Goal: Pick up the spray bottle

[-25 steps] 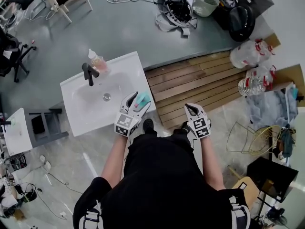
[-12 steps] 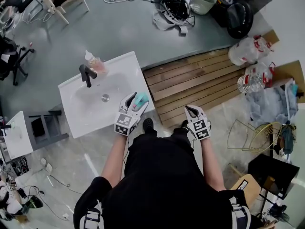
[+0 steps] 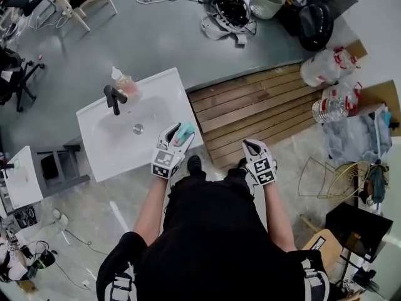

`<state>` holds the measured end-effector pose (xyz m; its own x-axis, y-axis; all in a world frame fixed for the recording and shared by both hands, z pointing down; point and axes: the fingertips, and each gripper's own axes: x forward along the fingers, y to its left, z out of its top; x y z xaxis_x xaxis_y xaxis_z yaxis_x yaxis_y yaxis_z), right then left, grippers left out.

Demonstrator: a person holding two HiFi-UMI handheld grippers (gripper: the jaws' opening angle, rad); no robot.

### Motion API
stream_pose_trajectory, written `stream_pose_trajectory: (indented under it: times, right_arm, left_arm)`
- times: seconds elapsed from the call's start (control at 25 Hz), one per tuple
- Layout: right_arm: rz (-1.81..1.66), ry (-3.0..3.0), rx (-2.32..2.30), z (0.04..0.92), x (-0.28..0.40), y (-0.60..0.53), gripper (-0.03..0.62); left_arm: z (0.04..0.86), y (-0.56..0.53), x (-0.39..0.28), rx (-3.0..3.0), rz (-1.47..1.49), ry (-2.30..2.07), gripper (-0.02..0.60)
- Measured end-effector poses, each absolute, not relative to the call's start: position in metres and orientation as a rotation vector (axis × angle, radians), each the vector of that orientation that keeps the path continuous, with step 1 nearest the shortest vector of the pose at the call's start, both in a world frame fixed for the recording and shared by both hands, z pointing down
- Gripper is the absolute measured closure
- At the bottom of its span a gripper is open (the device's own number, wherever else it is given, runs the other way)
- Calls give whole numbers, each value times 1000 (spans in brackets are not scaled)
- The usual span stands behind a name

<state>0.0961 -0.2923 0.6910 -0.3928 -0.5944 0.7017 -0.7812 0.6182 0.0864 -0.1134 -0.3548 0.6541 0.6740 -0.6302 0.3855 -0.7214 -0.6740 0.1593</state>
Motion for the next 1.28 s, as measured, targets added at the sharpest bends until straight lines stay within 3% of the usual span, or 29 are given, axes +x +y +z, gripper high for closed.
stream_pose_trajectory:
  times: [0.72,1.28]
  right_arm:
    - [336,-2120,1078,691,96,-295,577]
    - [320,-2118,1069,687,97,-293,578]
  left_arm:
    - [656,-359,-115,2593,457,-1100,458]
    - [655,-359,-110,2607,469,-1092,476]
